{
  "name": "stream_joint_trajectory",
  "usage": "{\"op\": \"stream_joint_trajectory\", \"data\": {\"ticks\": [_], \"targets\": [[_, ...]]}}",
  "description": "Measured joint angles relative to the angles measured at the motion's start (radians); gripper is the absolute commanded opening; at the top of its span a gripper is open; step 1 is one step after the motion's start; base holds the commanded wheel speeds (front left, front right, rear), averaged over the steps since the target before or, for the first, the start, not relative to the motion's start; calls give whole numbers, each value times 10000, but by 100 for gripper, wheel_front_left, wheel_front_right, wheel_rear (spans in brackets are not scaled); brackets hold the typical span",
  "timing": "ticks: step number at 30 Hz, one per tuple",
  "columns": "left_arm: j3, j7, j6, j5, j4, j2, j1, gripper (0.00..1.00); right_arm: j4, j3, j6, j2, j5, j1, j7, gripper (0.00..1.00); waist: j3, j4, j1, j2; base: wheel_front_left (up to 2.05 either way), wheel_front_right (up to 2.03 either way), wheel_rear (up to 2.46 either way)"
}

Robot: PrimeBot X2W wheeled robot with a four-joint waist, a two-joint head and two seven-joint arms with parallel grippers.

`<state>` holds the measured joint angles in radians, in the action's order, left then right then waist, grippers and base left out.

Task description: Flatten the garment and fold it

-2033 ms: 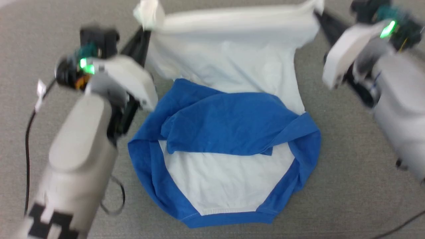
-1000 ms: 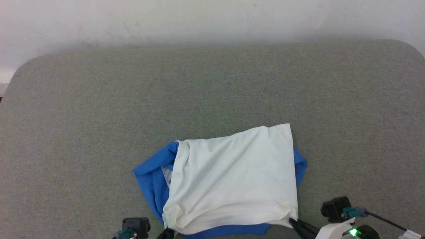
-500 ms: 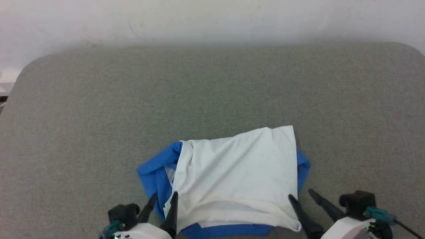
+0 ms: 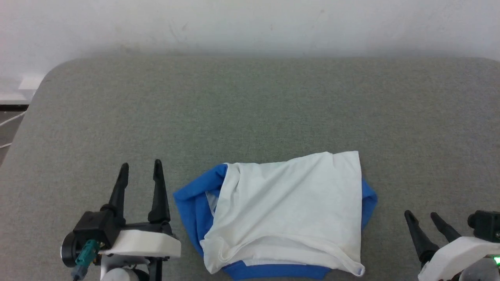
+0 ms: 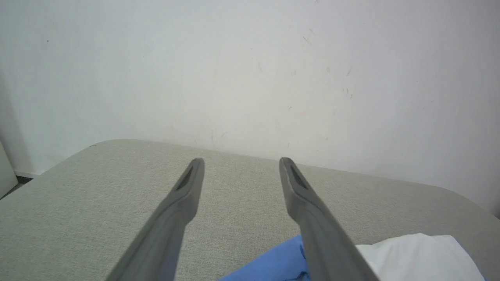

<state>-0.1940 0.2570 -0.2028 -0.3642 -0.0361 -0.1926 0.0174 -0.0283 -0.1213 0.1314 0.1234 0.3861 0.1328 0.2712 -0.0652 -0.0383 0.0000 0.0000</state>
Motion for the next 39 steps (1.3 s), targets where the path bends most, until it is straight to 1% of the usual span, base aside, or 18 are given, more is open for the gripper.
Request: {"op": "stream_joint_trajectory", "data": {"ticks": [3,8,16,20,24,25,26,27,31,35,39], "targets": [[345,0,167,535,-278,69,-14,100,165,-109,0,19,2,-155,736,100,-93,184,0,0,0,0,0],[642,0,441,1108,-570,251,-79,100,755,297,2,307,303,-754,1837,100,-362,451,0,0,0,0,0],[625,0,903,1467,-585,940,108,100,2109,1149,2,750,920,-2078,2688,100,-773,1080,1,0,0,0,0],[627,0,1143,1563,-504,1087,135,100,3085,1536,2,842,1174,-2608,2986,100,-933,1314,0,0,0,0,0],[660,0,1319,1730,-360,1183,133,100,3829,1802,12,1003,1398,-3061,3507,100,-980,1444,0,0,0,0,0],[669,0,1342,1745,-313,1198,131,100,3937,1875,10,1024,1484,-3148,3603,82,-959,1455,-1,0,0,0,0],[692,0,1411,1766,-251,1210,128,100,4019,1937,0,1039,1553,-3187,3634,38,-932,1461,-1,0,0,0,0],[715,0,1455,1795,-207,1220,127,100,4092,2008,0,1062,1601,-3207,3634,0,-904,1460,-1,0,0,0,0],[872,0,1580,1852,-46,1252,81,100,4270,2301,-2,984,1856,-3232,3586,0,-750,1405,0,0,0,0,0],[1003,0,1662,1912,35,1264,10,100,4176,2564,-2,970,1850,-3231,3158,0,-578,1242,1,0,0,0,0],[1106,0,1751,1973,40,1285,-11,100,3969,2516,0,999,1760,-3253,2752,0,-418,1008,1,0,0,0,0]]}}
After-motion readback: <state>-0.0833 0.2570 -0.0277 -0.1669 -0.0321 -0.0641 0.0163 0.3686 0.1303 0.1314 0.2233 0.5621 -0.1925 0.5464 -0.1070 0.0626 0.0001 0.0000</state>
